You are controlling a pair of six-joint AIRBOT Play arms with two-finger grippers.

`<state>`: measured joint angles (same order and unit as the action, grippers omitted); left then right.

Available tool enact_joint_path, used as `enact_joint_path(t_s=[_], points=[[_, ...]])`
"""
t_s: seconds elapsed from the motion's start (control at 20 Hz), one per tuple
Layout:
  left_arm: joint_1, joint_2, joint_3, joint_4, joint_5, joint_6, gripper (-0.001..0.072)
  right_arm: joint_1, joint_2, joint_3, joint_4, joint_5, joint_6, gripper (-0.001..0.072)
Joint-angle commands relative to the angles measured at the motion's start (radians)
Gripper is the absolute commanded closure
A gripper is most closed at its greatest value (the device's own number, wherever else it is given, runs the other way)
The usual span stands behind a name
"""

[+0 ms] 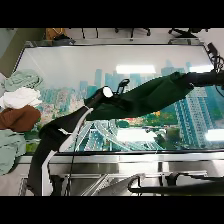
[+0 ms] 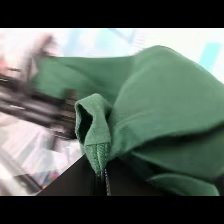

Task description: Fold the shirts.

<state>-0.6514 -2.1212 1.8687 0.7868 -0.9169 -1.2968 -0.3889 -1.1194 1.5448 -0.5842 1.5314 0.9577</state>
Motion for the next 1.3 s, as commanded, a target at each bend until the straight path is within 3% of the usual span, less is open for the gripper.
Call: enact_joint_path(t_s=[0.0, 0.15, 0.25, 0.35, 0.5, 0.6, 0.85, 1.0, 1.05, 1.1, 1.15, 1.25], points=[[-0.095, -0.148, 0.193, -0.004, 0.106, -0.068, 0.0695, 0.028, 0.058, 0.027, 0.011, 0.064, 0.039, 0.0692], [-0.105, -0.188, 0.22, -0.035, 0.132, -0.11, 0.0695, 0.076, 0.044, 0.025, 0.01, 0.071, 0.054, 0.0692], [-0.072, -0.147, 0.172, -0.099, 0.073, -0.106, 0.0695, 0.106, 0.022, 0.025, 0.009, 0.071, 0.053, 0.0692], [-0.008, -0.074, 0.158, -0.106, -0.076, -0.085, 0.0695, 0.124, -0.001, 0.025, 0.01, 0.07, 0.063, 0.0692], [0.143, 0.08, 0.189, -0.109, -0.399, -0.014, 0.0696, 0.158, -0.025, 0.025, 0.01, 0.061, 0.084, 0.0692], [0.256, 0.221, 0.17, -0.111, -0.526, -0.001, 0.0696, 0.208, -0.036, 0.025, 0.01, 0.02, 0.091, 0.0692], [0.525, 0.541, 0.126, -0.11, -0.587, -0.002, 0.0695, 0.489, -0.081, 0.002, 0.01, -0.206, 0.091, 0.0692], [0.625, 0.648, 0.126, -0.107, -0.621, -0.002, 0.0696, 0.716, -0.163, -0.047, 0.009, -0.499, 0.09, 0.0691], [0.645, 0.672, 0.126, -0.107, -0.629, -0.001, 0.0695, 0.798, -0.21, -0.069, 0.009, -0.639, 0.083, 0.0648], [0.655, 0.689, 0.126, -0.106, -0.629, -0.001, 0.0696, 0.88, -0.268, -0.079, 0.012, -0.768, 0.066, 0.048], [0.656, 0.702, 0.126, -0.106, -0.63, -0.001, 0.0695, 0.948, -0.319, -0.079, 0.023, -0.852, 0.056, 0.0406], [0.656, 0.72, 0.126, -0.107, -0.644, 0.012, 0.0695, 1.03, -0.356, -0.078, 0.05, -0.929, -0.036, 0.0407]])
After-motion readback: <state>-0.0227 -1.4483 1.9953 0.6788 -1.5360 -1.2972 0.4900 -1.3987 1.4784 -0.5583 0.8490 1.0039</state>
